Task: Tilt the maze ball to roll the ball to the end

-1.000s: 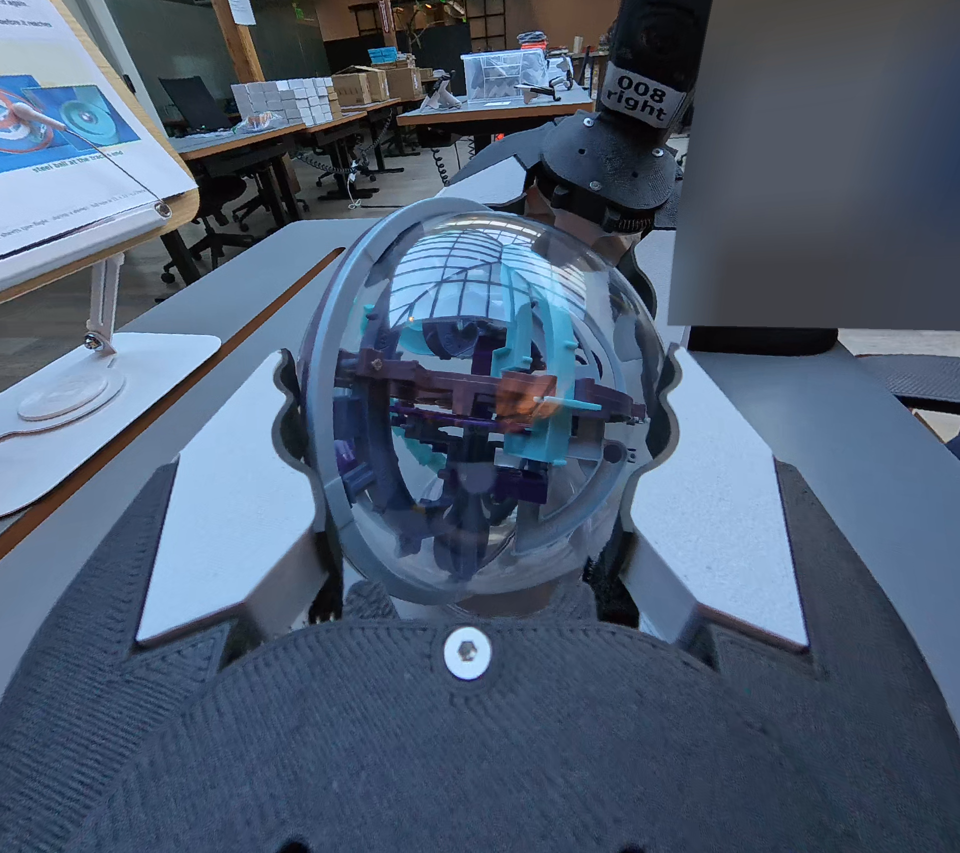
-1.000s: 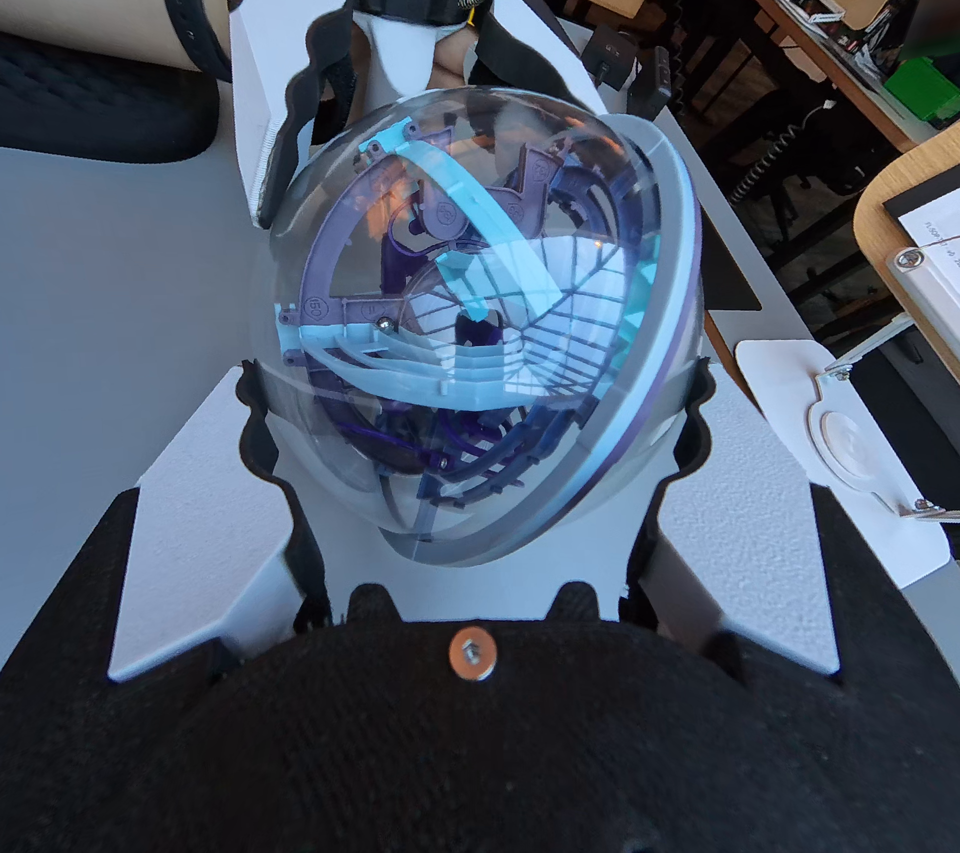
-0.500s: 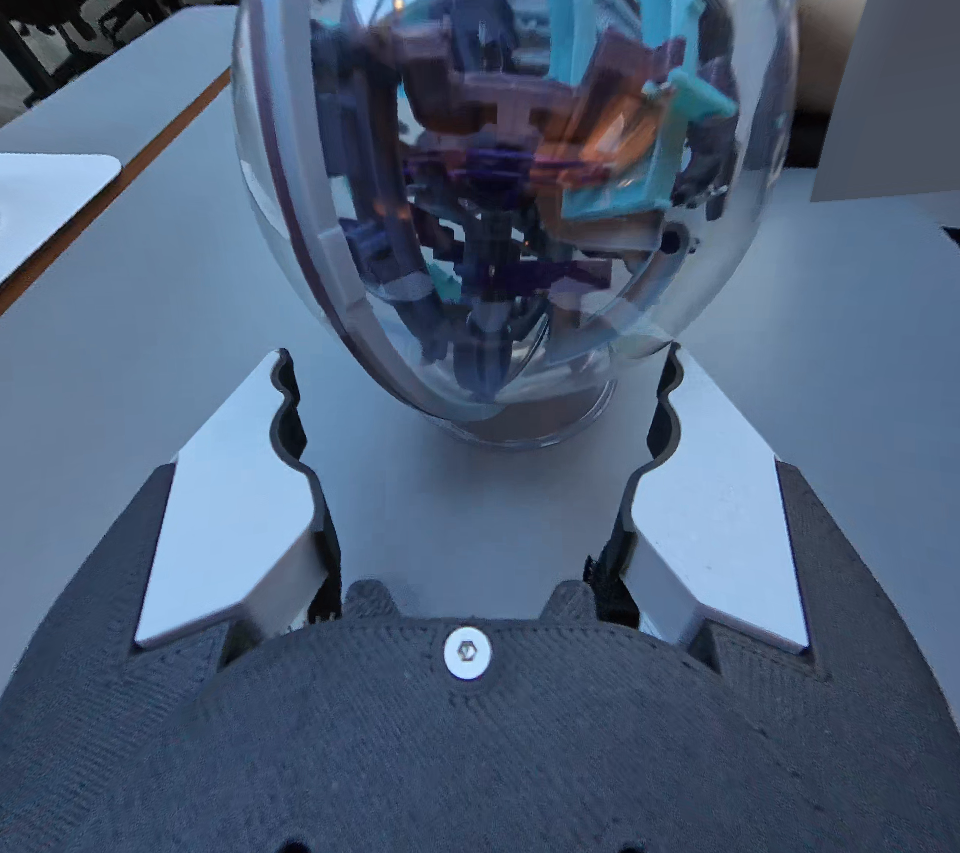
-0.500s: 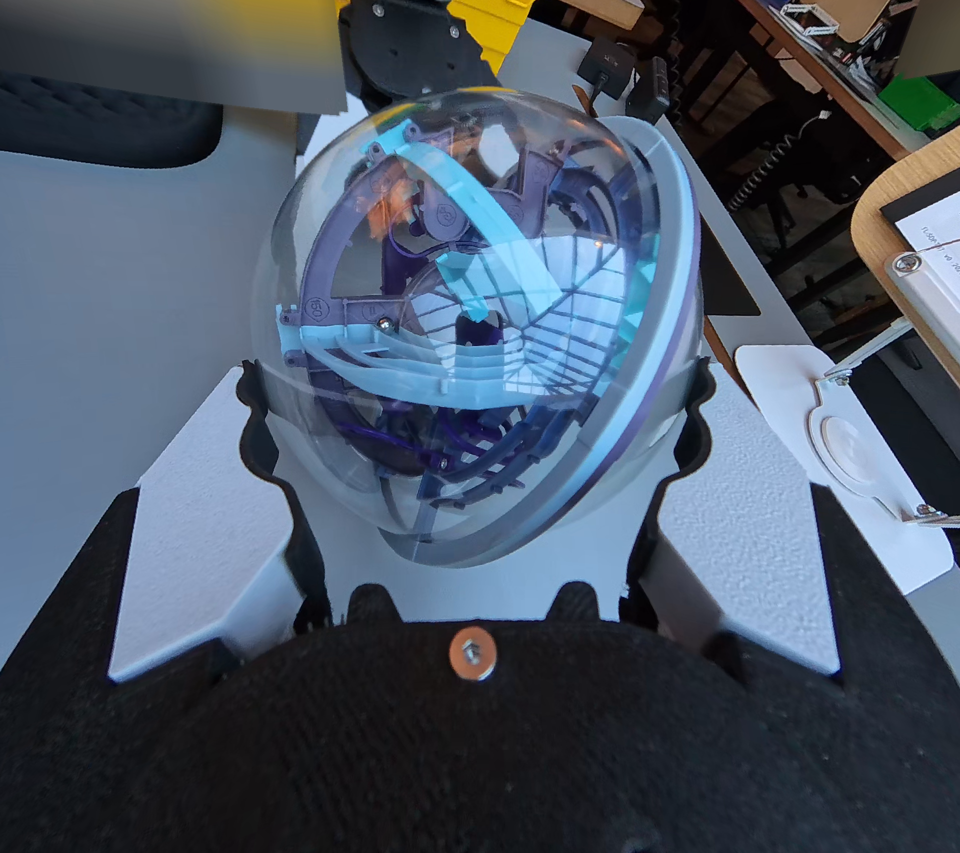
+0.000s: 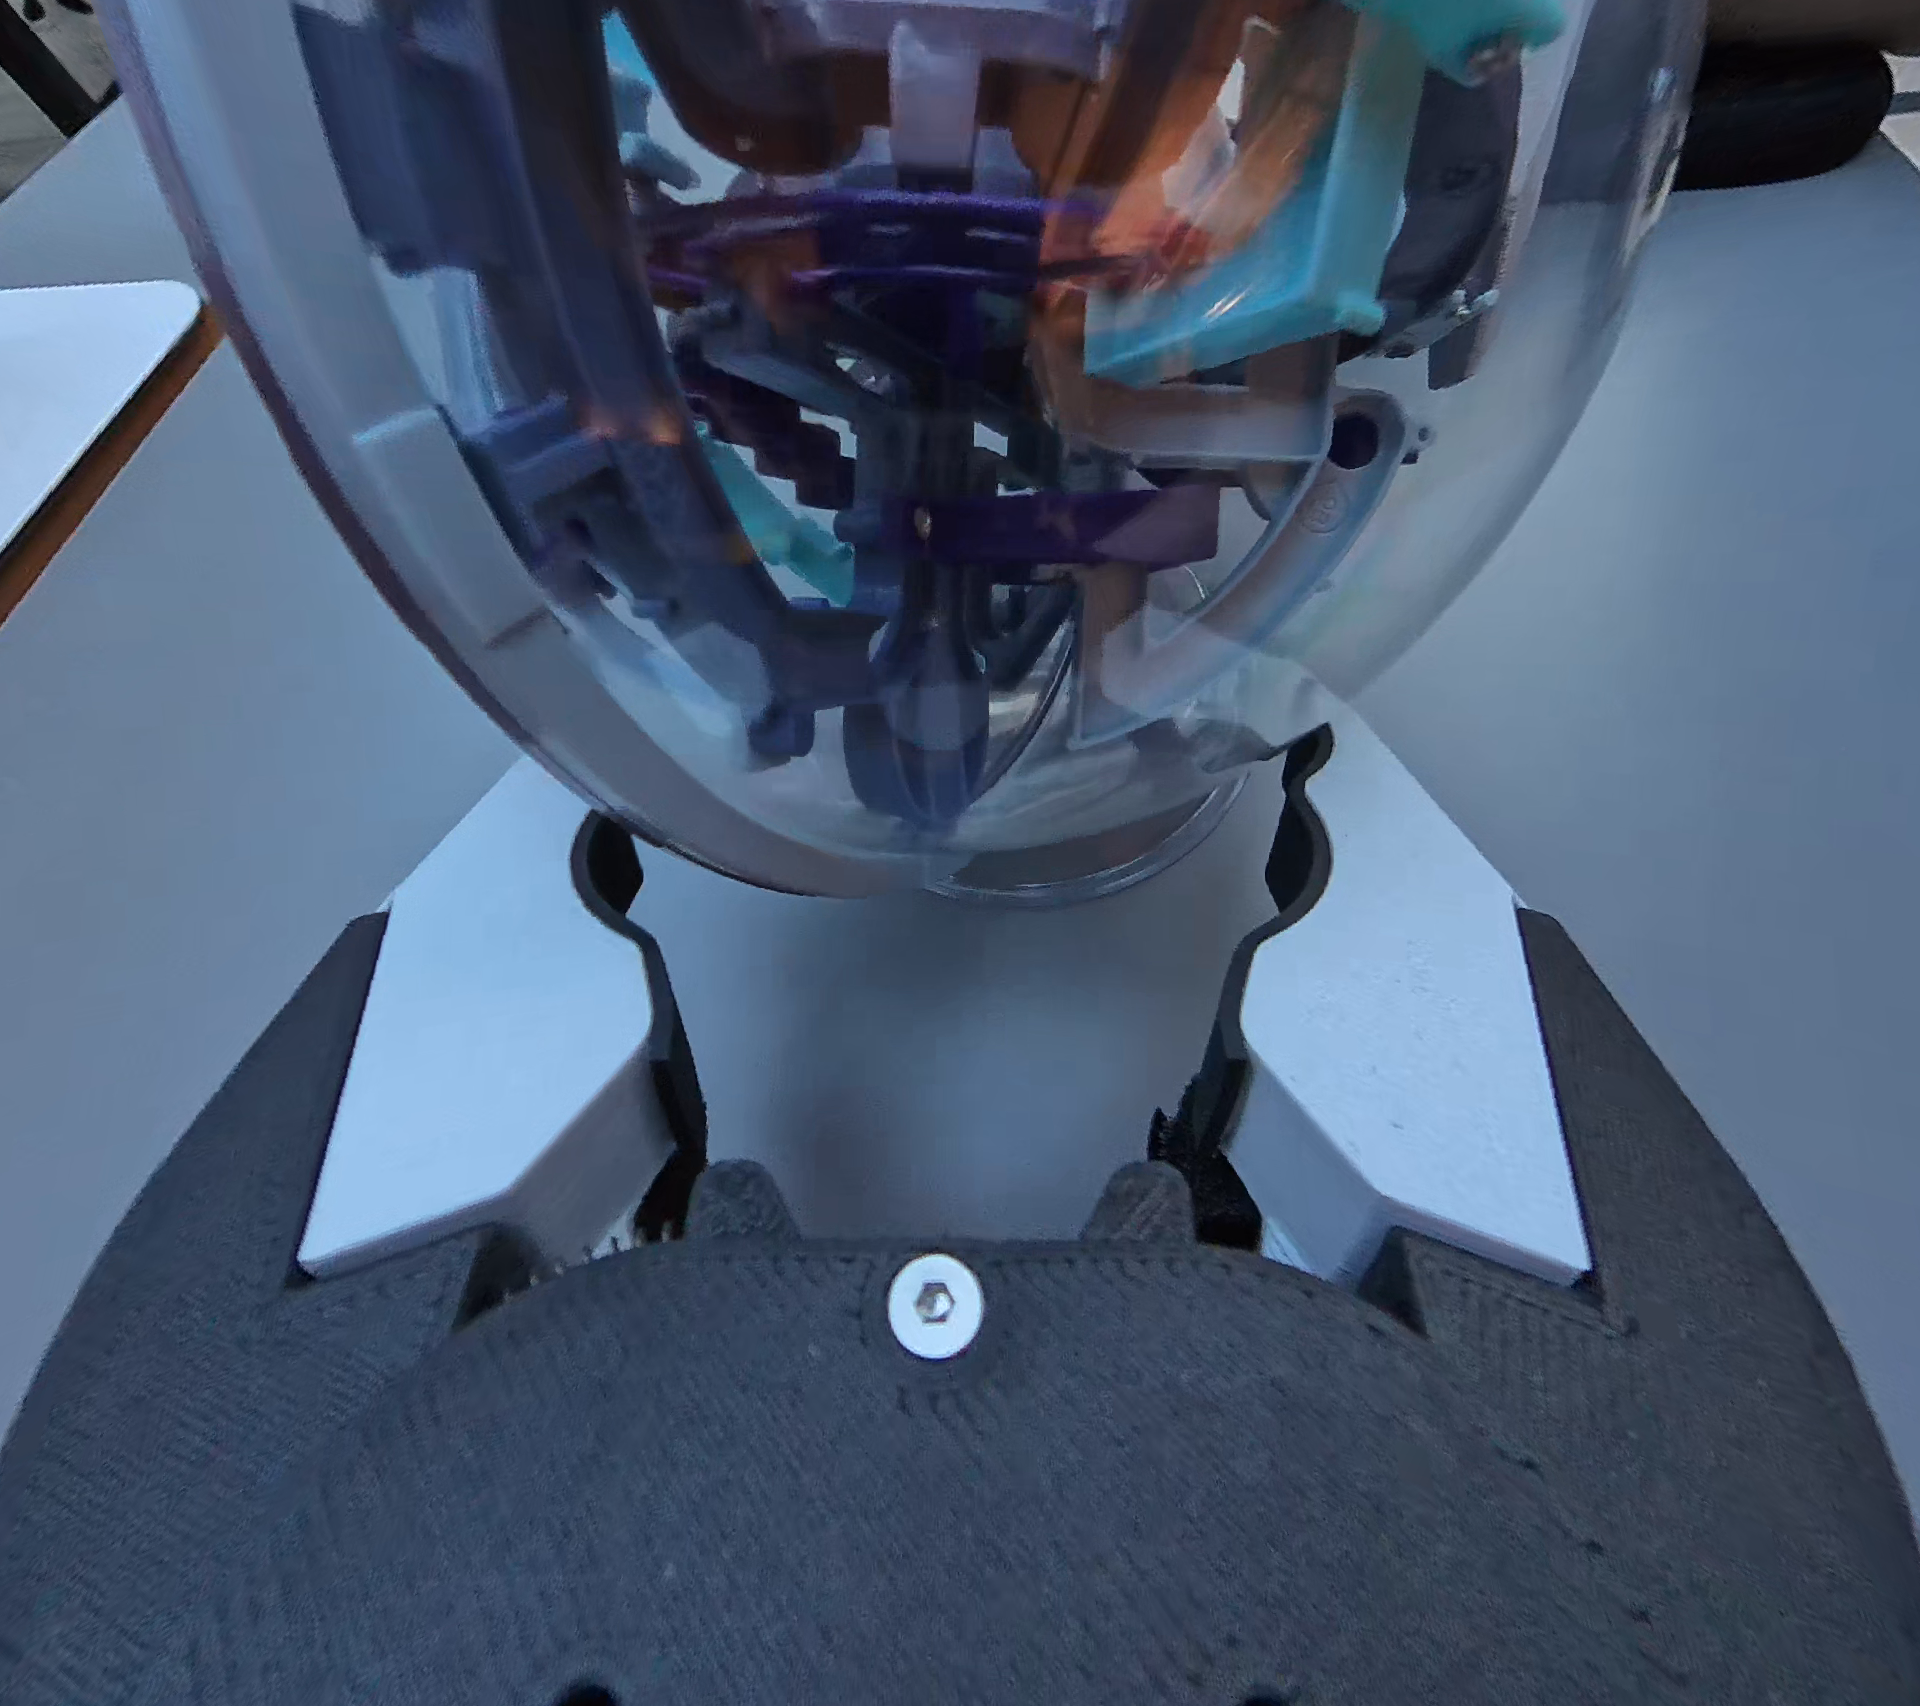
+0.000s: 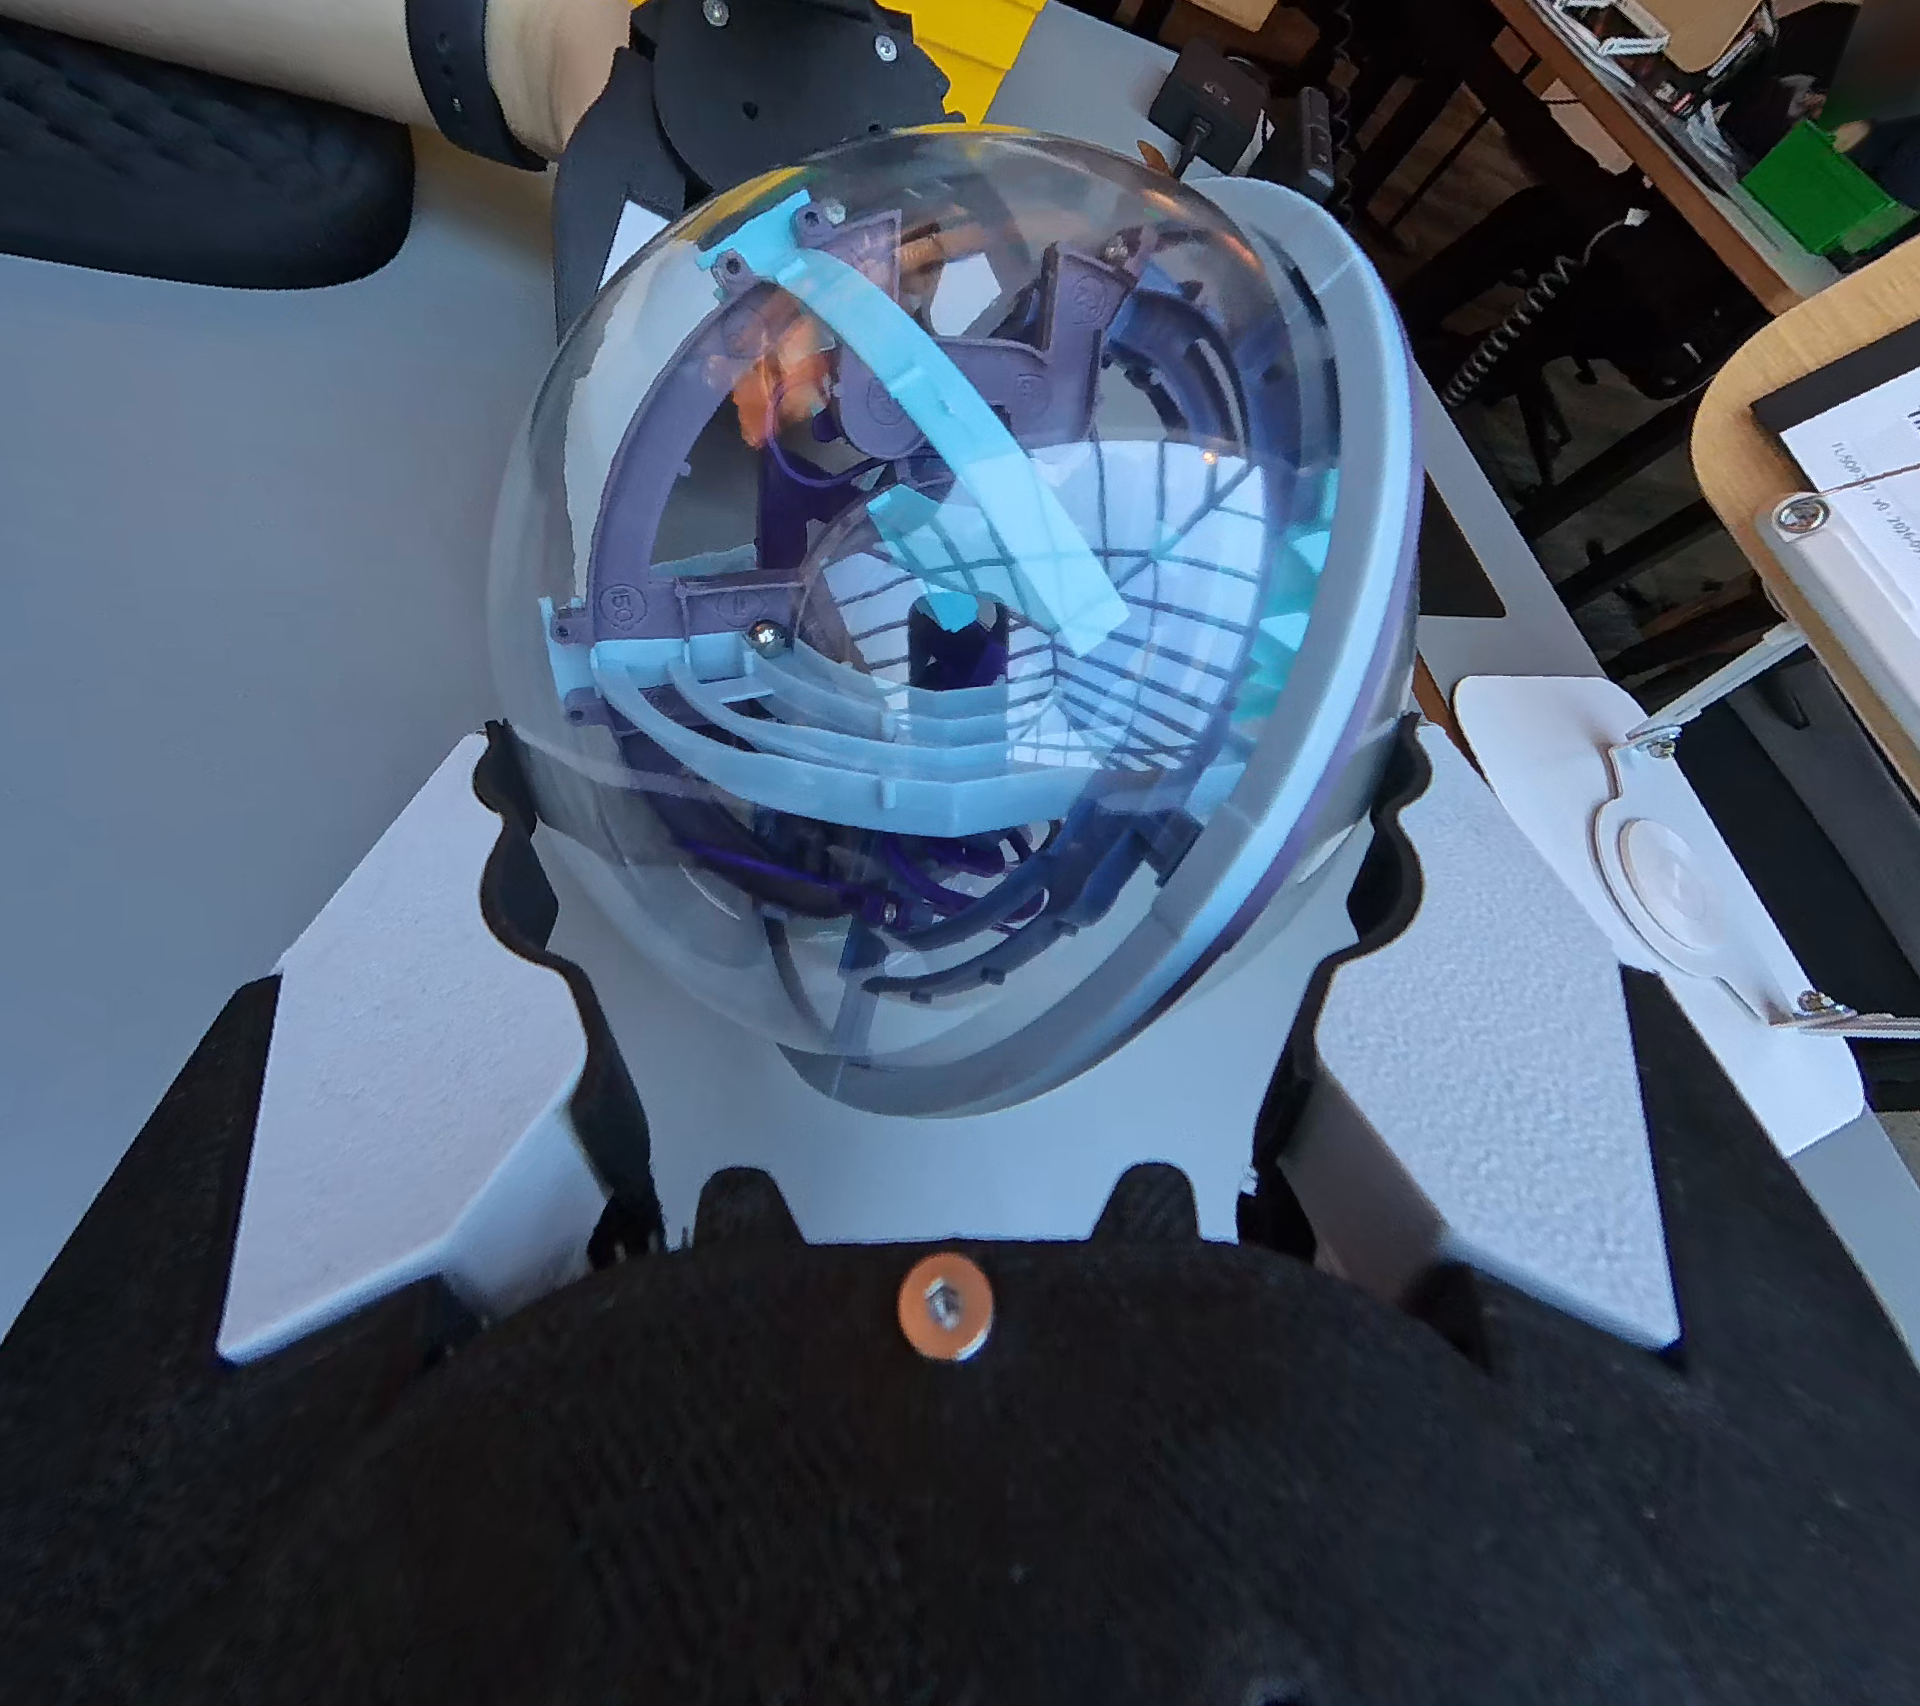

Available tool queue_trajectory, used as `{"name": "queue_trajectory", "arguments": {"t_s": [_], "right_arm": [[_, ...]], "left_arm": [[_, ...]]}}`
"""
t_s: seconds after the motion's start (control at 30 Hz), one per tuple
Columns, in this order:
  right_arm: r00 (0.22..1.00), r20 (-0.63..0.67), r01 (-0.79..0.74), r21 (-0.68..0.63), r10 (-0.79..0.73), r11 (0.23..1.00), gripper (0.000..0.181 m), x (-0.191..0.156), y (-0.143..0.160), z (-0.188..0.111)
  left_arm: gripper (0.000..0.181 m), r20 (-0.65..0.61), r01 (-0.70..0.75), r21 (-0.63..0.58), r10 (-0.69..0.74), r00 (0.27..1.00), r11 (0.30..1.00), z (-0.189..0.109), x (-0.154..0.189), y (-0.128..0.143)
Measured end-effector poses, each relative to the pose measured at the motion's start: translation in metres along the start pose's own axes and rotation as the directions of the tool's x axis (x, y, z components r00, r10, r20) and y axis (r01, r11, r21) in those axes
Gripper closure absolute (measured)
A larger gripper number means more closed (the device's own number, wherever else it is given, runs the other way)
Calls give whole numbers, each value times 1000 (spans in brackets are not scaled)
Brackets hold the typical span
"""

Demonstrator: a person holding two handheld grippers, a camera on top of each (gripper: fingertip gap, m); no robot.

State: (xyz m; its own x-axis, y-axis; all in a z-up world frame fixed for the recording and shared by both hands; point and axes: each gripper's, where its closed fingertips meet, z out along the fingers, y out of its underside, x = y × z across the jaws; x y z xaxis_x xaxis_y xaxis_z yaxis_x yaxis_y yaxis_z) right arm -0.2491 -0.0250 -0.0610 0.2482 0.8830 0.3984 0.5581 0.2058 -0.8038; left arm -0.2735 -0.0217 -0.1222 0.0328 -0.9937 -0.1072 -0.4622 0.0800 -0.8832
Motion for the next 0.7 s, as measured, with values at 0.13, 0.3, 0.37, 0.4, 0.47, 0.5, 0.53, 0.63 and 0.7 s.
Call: {"name": "queue_trajectory", "arguments": {"t_s": [0.13, 0.3, 0.37, 0.4, 0.47, 0.5, 0.53, 0.63, 0.7], "right_arm": [[1000, 0, -7, 5, 7, 1000, 25, 1, 0, 0], [1000, -5, -7, 4, 7, 1000, 25, 2, 0, 0], [1000, -14, 1, 2, -1, 1000, 25, 3, 1, 0], [1000, -20, 7, 1, -7, 1000, 25, 3, 1, 0], [999, -30, 13, 13, -12, 1000, 25, 4, 0, -1], [999, -33, 10, 20, -10, 1000, 25, 5, -2, -2], [999, -34, 5, 27, -4, 1000, 25, 6, -3, -2], [999, -33, -13, 53, 14, 999, 25, 8, -6, -5], [999, -33, -25, 73, 28, 997, 25, 9, -9, -7]], "left_arm": [[56, 13, -6, -21, 6, 1000, 1000, 4, -1, 2], [59, 18, -4, -54, 5, 1000, 999, 8, -2, 5], [61, 17, 3, -56, -2, 1000, 998, 8, -2, 6], [63, 19, 5, -56, -4, 1000, 998, 7, -3, 6], [65, 18, 10, -46, -9, 1000, 999, 7, -3, 4], [66, 18, 13, -34, -12, 1000, 999, 6, -3, 3], [67, 17, 17, -21, -16, 1000, 1000, 5, -3, 1], [67, 17, 23, 20, -23, 1000, 1000, 2, -3, -6], [66, 16, 25, 46, -26, 1000, 999, 0, -3, -11]]}}
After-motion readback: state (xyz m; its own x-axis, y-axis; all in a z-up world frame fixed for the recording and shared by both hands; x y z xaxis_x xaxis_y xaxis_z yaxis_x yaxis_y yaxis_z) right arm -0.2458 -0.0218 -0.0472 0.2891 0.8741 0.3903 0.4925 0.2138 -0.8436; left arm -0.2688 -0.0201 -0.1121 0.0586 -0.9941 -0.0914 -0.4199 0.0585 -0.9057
